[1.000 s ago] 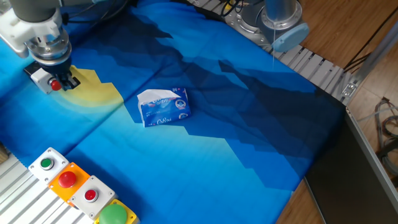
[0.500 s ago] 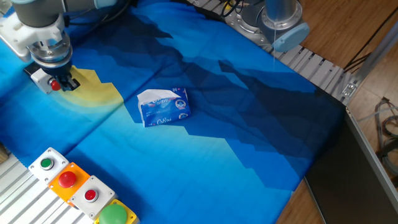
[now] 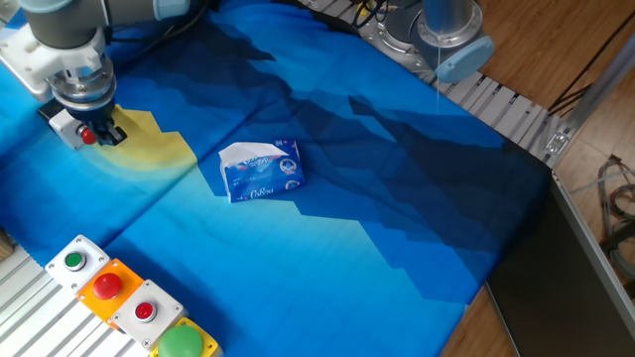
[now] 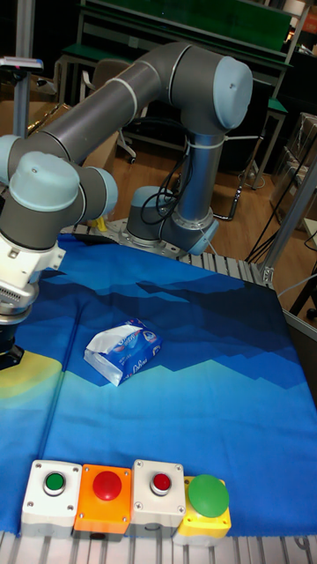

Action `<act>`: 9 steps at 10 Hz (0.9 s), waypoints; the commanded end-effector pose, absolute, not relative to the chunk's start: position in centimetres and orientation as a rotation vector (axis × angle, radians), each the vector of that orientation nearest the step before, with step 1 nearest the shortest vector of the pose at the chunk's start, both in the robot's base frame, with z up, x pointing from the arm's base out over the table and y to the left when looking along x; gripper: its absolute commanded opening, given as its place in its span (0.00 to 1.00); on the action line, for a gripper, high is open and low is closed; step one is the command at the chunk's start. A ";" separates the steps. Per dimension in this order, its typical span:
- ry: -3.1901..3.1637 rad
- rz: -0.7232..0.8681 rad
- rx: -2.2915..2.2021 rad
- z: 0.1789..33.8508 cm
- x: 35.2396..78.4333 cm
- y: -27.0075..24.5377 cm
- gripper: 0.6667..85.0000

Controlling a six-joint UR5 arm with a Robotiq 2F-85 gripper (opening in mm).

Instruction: Press the button horizontally

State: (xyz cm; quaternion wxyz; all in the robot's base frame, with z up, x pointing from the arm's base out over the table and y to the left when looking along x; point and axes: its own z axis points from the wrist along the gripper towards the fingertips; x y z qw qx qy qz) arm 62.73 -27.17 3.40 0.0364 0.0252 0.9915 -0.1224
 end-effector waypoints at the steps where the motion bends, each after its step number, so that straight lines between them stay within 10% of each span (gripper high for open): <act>1: 3.038 -0.381 0.091 3.0 62.9 -27.5 0.00; 9: 3.028 -0.440 0.070 2.9 62.9 -28.3 0.00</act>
